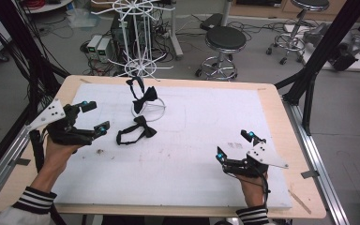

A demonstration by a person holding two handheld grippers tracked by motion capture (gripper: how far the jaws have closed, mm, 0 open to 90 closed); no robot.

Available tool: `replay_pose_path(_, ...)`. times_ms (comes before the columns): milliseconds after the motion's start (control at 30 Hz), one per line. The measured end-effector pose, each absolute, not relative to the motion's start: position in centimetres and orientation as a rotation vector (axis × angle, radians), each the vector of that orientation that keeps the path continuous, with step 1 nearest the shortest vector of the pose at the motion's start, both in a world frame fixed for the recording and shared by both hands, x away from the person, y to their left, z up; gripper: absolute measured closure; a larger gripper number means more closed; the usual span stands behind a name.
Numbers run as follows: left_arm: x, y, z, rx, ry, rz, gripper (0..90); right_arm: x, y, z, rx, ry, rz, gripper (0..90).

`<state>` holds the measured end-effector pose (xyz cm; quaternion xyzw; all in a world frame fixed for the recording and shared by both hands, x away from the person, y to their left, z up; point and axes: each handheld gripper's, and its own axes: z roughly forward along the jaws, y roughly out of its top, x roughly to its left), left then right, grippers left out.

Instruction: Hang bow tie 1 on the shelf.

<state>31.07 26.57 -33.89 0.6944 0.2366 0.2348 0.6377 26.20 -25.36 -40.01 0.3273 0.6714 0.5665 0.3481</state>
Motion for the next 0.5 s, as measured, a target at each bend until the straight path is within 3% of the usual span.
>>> replay_pose_path(500,30.6,27.0,-36.6,1.582,0.570,0.506,12.0,26.3,-25.1,-40.1,0.843,1.764,1.472,1.5)
